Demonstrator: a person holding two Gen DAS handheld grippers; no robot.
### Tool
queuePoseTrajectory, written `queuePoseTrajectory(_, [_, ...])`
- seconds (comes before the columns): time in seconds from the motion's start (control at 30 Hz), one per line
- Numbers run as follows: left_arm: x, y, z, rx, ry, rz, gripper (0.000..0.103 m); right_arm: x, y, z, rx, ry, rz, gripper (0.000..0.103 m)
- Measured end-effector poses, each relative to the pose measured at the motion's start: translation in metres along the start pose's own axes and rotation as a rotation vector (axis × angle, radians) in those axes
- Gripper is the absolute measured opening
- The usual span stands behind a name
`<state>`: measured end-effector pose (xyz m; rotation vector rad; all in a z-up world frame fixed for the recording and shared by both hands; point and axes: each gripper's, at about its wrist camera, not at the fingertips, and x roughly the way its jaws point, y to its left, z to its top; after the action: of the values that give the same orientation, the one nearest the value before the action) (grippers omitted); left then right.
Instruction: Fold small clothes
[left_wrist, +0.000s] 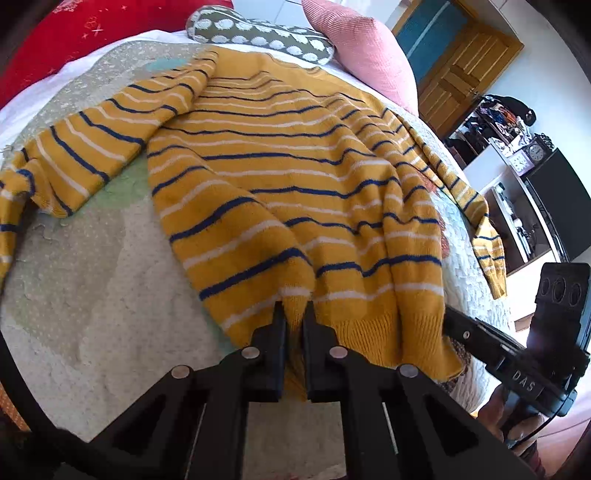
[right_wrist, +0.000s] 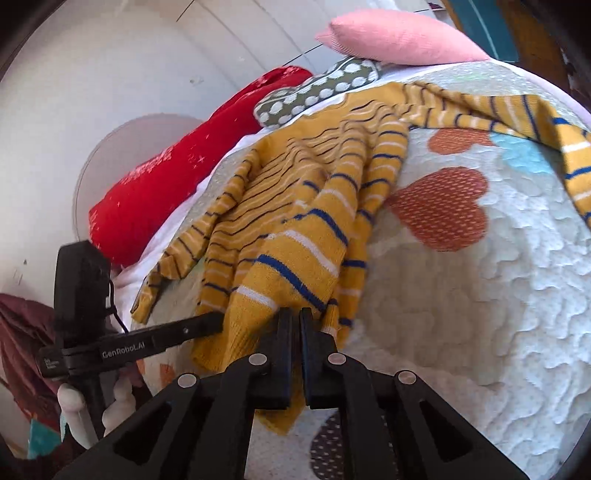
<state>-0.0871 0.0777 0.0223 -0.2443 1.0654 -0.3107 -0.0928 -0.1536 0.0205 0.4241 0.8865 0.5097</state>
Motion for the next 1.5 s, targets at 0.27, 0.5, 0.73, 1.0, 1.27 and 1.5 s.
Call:
queuePoseTrajectory(0.27, [-0.007,0.031,0.004,-0.022,-0.010,0.059,0.007,-0.014,-0.015,-0.004,0.025,-0.049,-0.065,0.008])
queuePoseTrajectory(0.5, [-0.002,0.032,0.006,-0.037,-0.010,0.053,0.008,0.006,-0.031,0.006,0.091,-0.011,-0.106,0.040])
queuePoseTrajectory(0.73, [-0.016,0.017,0.002,-0.014,-0.035,0.092,0.007,0.028,-0.026,0.008,0.162,-0.019,-0.027,0.008])
queuePoseTrajectory(1.0, [-0.048,-0.010,-0.030,0.008,-0.079,0.114,0.005,-0.098,-0.065,-0.007,0.223,-0.241,-0.187,0.006])
queuePoseTrajectory(1.27, [-0.045,0.005,-0.075,-0.036,-0.011,0.135,0.004,-0.102,-0.069,-0.047,0.207,-0.172,-0.227,0.006])
queuePoseTrajectory(1.5, [-0.071,0.004,-0.068,-0.030,-0.097,0.092,0.045,-0.120,-0.060,-0.062,0.131,-0.181,-0.317,0.007])
